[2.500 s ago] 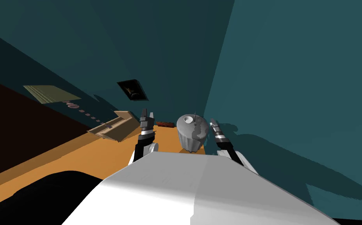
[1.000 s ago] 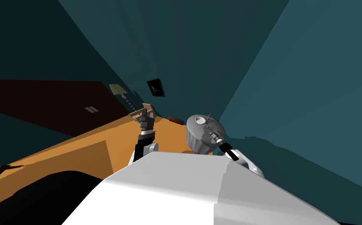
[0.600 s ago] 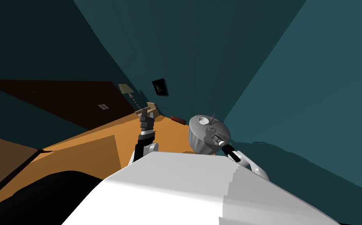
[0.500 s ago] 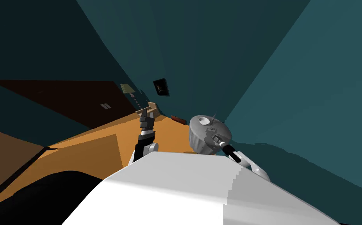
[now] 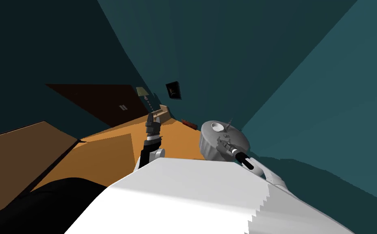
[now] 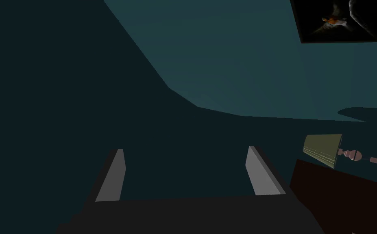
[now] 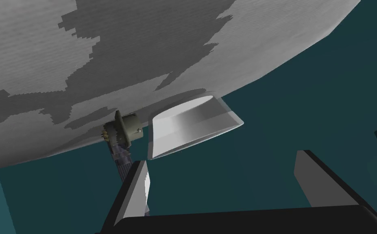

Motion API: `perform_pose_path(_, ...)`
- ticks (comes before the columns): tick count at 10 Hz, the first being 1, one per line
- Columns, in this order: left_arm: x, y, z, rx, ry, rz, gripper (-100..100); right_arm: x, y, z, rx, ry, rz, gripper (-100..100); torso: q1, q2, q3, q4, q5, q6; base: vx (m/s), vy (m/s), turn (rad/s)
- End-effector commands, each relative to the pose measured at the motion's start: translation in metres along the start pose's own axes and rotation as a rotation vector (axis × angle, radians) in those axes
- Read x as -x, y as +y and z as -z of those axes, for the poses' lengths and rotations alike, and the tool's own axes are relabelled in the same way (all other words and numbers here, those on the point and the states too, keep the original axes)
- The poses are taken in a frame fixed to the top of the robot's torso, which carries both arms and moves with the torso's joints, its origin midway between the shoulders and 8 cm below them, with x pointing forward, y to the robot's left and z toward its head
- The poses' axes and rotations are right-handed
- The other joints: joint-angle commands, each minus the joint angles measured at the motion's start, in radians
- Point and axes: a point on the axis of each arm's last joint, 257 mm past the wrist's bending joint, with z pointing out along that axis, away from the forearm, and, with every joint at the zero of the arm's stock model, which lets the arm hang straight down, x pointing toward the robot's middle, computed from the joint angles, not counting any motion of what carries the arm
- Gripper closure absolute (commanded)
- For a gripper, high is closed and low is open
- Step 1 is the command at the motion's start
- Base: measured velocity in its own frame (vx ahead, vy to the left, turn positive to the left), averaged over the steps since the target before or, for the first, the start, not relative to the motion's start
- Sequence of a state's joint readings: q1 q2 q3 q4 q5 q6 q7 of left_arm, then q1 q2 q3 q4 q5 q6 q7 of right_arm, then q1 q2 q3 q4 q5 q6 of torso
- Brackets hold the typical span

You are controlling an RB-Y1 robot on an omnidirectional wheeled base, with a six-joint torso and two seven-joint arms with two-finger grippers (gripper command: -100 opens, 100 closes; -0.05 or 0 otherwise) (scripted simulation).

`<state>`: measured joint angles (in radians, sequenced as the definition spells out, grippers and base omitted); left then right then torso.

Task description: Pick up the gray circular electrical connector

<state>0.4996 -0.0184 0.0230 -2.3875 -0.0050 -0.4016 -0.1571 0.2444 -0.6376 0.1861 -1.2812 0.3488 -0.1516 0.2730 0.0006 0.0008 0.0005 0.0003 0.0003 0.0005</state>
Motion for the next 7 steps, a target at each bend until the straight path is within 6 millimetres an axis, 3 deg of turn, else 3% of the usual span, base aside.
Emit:
perform_pose_path(1, 0.000, 0.000, 0.000, 0.000, 0.000, 0.000, 0, -0.005, -0.017, 0.001, -0.030, 0.023, 0.031, -100, 0.000, 0.000, 0.000, 0.000, 0.000, 0.000, 0.000, 0.016, 0.120)
perform_pose_path(3, 0.000, 0.000, 0.000, 0.000, 0.000, 0.000, 0, -0.007, -0.054, 0.003, -0.095, 0.071, 0.145, -100, 0.000, 0.000, 0.000, 0.000, 0.000, 0.000, 0.003, 0.025, 0.260)
perform_pose_path(6, 0.000, 0.000, 0.000, 0.000, 0.000, 0.000, 0, -0.015, -0.088, 0.010, -0.156, 0.112, 0.198, -100, -0.001, 0.000, 0.000, 0.000, 0.000, 0.001, 0.006, 0.011, 0.133)
perform_pose_path(7, 0.000, 0.000, 0.000, 0.000, 0.000, 0.000, 0, -0.014, -0.109, 0.015, -0.194, 0.136, 0.248, -100, -0.001, 0.000, 0.000, 0.000, 0.000, 0.001, 0.005, 0.007, 0.206)
